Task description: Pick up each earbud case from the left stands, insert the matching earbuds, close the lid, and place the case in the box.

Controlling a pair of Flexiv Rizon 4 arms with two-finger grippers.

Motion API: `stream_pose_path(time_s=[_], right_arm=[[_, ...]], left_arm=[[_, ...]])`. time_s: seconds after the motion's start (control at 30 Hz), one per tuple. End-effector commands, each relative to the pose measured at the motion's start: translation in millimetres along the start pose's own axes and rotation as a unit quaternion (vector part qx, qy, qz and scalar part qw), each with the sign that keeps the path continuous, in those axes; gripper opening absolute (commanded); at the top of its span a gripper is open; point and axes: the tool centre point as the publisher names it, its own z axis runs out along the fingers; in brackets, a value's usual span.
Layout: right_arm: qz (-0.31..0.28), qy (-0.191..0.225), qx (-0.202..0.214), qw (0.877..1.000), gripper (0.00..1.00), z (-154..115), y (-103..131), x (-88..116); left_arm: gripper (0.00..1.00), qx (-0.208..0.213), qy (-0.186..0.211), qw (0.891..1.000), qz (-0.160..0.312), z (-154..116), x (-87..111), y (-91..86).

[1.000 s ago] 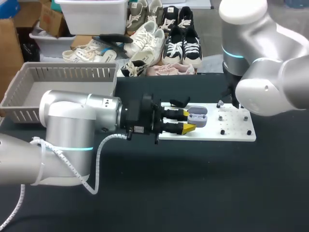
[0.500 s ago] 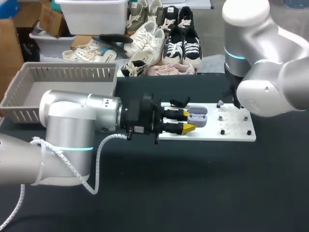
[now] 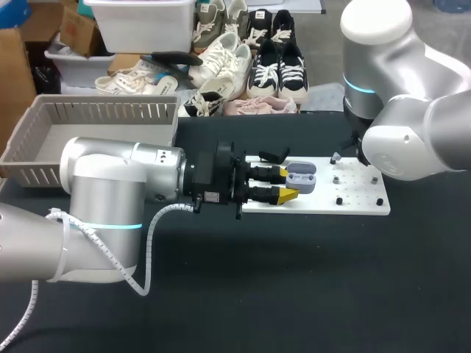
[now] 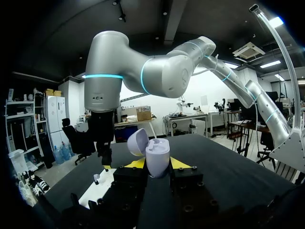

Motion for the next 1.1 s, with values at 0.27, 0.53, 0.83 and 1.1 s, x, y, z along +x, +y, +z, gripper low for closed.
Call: stream_pose_path(time_s=[0.27, 0.53, 0.83, 1.1], right_arm=[[-0.001, 0.005, -0.001, 1.0, 0.27, 6.4, 1.6, -3.6], [-0.005, 0.009, -0.002, 1.0, 0.0, 9.2, 4.3, -4.5], [-0.003, 0.013, 0.003, 1.0, 0.0, 6.7, 2.2, -1.1], [0.0, 0.006, 0.012, 1.0, 0.0, -7.2, -4.1, 6.8]], left_arm=[[0.0, -0.001, -0.001, 1.0, 0.001, 0.4, 1.0, 0.0], [0.0, -0.001, -0.001, 1.0, 0.001, 0.4, 1.0, 0.0], [0.0, -0.001, -0.001, 1.0, 0.001, 0.4, 1.0, 0.0], [0.0, -0.001, -0.001, 1.0, 0.001, 0.4, 1.0, 0.0]])
